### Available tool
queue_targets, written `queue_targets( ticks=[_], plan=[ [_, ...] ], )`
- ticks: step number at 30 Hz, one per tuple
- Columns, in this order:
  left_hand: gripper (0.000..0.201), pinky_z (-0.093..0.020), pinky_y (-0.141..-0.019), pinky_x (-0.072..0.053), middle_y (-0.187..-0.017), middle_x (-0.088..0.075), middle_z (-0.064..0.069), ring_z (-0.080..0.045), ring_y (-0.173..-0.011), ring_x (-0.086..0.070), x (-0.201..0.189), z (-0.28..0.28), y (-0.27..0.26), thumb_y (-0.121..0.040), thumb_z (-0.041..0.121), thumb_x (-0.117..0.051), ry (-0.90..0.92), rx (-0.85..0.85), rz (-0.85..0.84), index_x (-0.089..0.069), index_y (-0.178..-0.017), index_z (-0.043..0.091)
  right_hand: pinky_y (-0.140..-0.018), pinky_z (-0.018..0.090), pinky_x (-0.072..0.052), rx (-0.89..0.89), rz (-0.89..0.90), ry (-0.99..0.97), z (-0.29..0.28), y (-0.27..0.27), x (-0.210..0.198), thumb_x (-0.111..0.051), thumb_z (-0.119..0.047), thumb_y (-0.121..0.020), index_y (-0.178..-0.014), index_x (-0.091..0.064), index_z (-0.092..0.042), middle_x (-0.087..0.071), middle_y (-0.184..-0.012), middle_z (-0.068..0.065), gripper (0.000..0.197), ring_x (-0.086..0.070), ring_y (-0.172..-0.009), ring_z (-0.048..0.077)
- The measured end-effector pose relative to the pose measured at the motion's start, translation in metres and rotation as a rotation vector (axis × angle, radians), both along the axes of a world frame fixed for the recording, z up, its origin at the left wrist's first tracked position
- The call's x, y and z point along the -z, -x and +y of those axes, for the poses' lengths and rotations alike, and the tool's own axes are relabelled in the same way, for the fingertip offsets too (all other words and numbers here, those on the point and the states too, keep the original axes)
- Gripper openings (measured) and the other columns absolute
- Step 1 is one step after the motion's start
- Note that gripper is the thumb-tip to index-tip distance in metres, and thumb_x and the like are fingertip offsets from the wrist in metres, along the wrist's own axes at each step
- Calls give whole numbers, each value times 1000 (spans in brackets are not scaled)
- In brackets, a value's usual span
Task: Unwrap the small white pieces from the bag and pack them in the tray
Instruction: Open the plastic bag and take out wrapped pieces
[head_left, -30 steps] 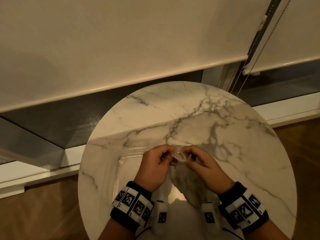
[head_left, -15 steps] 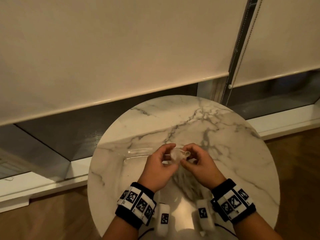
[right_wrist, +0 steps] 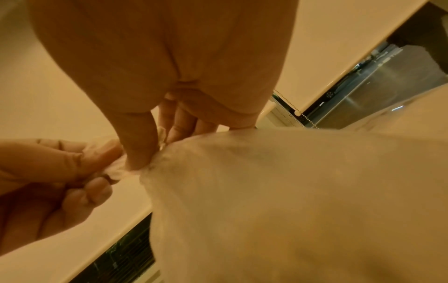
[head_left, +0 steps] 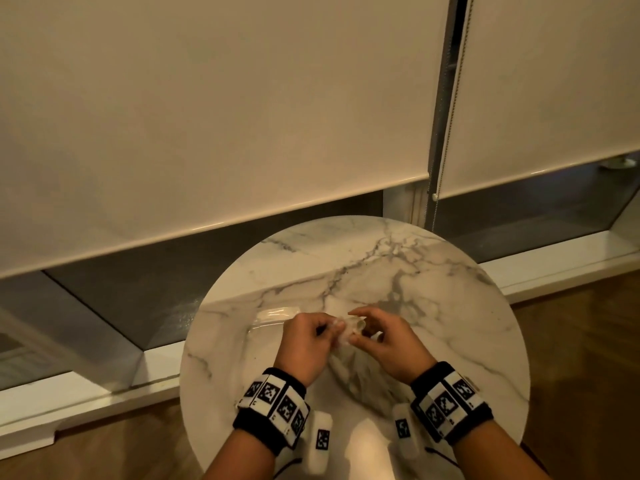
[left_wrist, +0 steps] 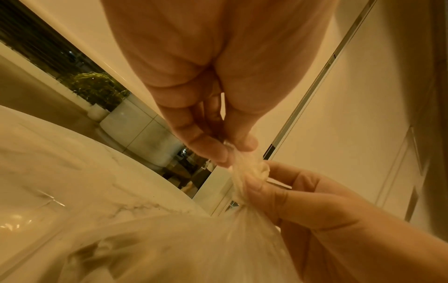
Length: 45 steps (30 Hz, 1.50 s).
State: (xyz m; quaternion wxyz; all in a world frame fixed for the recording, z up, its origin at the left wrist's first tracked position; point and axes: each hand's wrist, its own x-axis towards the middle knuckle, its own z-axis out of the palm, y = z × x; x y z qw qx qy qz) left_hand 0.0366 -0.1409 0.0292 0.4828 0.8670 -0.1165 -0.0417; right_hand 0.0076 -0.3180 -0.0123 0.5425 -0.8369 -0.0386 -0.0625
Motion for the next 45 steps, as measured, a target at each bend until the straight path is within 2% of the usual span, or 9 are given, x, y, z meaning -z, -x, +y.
queue_targets(
  ticks=[11, 17, 22, 27, 30, 32, 34, 39, 45],
  plan=[
    [29, -18, -58, -47, -51, -64, 7, -4, -52, -63, -8, 20, 8, -89, 16, -73, -74, -38, -75, -69, -60, 16, -75, -1, -36, 66, -121, 294, -1, 7, 8, -76, -24, -86, -107, -75, -16, -69, -88, -11, 22, -55, -79, -3],
    [25, -20, -58, -49, -52, -65, 6, -2, -50, -60, -22, 56, -6, -90, 17, -72, -51, -184, -130, -72, -65, 18, -78, 23, -51, 156, -87, 335, -28, 11, 21, -77, -20, -85, -90, -79, -18, -72, -84, -7, 5, -64, -79, 8],
    [24, -26, -60, -51, -56, -66, 0, -7, -52, -60, -36, 70, -7, -94, 20, -68, -51, -107, -91, -69, -70, 15, -74, 23, -50, 116, -150, 346, -37, 13, 18, -78, -15, -84, -87, -77, -20, -67, -81, -12, 6, -63, -77, 8],
    [21, -34, -65, -51, -75, -67, -6, -18, -69, -64, -33, 58, -1, -94, 25, -68, 411, -129, 11, -68, -89, 5, -76, 15, -46, 118, -136, 244, -30, 10, 6, -76, -15, -86, -91, -76, -21, -68, -87, -12, 8, -63, -84, 4],
    [48, -37, -82, -54, -110, -70, 0, -17, -100, -67, -20, 48, 2, -81, 55, -69, 704, -132, 219, -67, -117, 23, -68, 9, -43, 63, -67, 72, -17, 9, -9, -72, -15, -90, -85, -73, -21, -69, -80, -14, 8, -63, -80, 0],
    [69, -40, -91, -53, -129, -63, 5, -17, -116, -63, -9, 38, 0, -67, 64, -71, 606, -73, 345, -57, -130, 39, -63, 10, -41, 26, -49, -8, -9, 6, -17, -69, -14, -92, -80, -68, -16, -63, -72, -18, 12, -58, -70, -1],
    [72, -35, -90, -54, -130, -63, 6, -16, -116, -64, -4, 24, 0, -71, 48, -83, 444, 75, 406, -53, -135, 34, -63, 12, -42, -22, -50, -78, -4, 1, -21, -67, -13, -94, -79, -64, -11, -60, -68, -14, 15, -55, -66, -1],
    [5, -11, -66, -47, -76, -73, 10, 5, -71, -66, -12, 0, -17, -93, 9, -69, 197, 248, 268, -72, -97, 11, -63, 25, -44, -126, -61, -38, -6, -14, -29, -65, -18, -95, -77, -60, -12, -55, -66, -1, 20, -50, -65, 6],
    [11, -21, -62, -50, -72, -73, 4, -3, -63, -64, -26, -1, -53, -92, 17, -71, 8, 205, 149, -75, -82, 14, -61, 23, -44, -119, 12, 65, -26, -41, -52, -66, -17, -95, -66, -54, -27, -54, -61, -12, 33, -50, -60, 4]
  ],
)
